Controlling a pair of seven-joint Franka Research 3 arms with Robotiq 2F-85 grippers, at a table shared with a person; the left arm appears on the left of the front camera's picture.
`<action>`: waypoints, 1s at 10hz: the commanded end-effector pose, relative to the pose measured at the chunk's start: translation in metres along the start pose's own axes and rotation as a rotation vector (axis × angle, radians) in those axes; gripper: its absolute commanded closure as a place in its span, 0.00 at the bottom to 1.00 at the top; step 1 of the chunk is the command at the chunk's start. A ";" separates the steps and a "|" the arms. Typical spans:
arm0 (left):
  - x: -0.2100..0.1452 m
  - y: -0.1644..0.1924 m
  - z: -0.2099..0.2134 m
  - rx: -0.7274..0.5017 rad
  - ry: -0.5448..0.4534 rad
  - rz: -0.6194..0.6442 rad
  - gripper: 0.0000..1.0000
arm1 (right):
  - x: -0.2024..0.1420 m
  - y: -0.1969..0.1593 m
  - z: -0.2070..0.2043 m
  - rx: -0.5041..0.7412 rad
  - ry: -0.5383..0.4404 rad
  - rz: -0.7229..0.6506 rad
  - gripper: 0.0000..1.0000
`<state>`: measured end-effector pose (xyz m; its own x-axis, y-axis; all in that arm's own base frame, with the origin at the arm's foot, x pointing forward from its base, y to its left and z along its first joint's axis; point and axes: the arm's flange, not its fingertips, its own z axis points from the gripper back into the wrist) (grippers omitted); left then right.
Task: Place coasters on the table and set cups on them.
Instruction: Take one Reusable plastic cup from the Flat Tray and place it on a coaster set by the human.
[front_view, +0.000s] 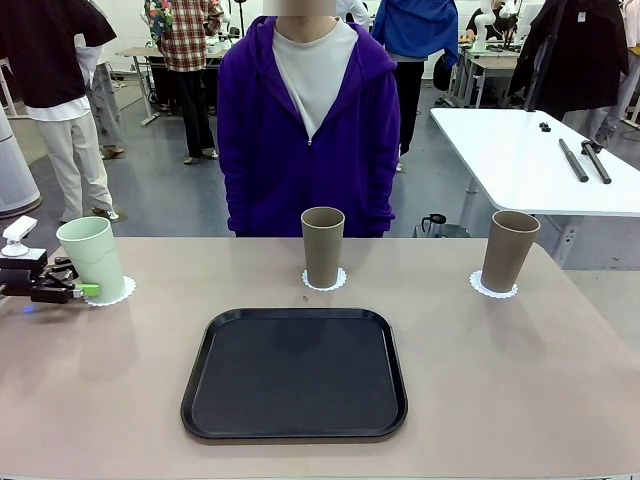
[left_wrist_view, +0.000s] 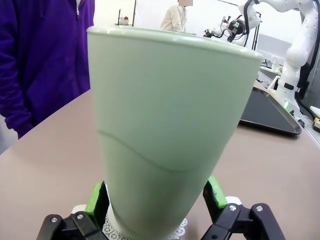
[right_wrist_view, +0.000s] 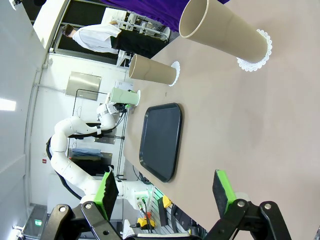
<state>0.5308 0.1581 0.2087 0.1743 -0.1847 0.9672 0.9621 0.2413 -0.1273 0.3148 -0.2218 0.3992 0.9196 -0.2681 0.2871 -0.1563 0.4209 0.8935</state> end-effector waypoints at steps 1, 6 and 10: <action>0.005 0.003 0.006 -0.017 0.042 0.024 0.00 | 0.000 0.001 0.001 0.002 -0.003 0.003 0.00; 0.016 -0.007 0.024 -0.006 0.141 0.033 0.00 | 0.000 0.001 0.001 0.002 -0.003 0.003 0.00; 0.042 -0.024 0.054 0.082 0.299 0.067 0.00 | 0.000 0.001 0.001 0.002 -0.003 0.003 0.00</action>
<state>0.5172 0.1998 0.2467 0.2604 -0.3903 0.8831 0.9446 0.2921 -0.1494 0.3148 -0.2218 0.3992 0.9196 -0.2681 0.2871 -0.1563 0.4209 0.8935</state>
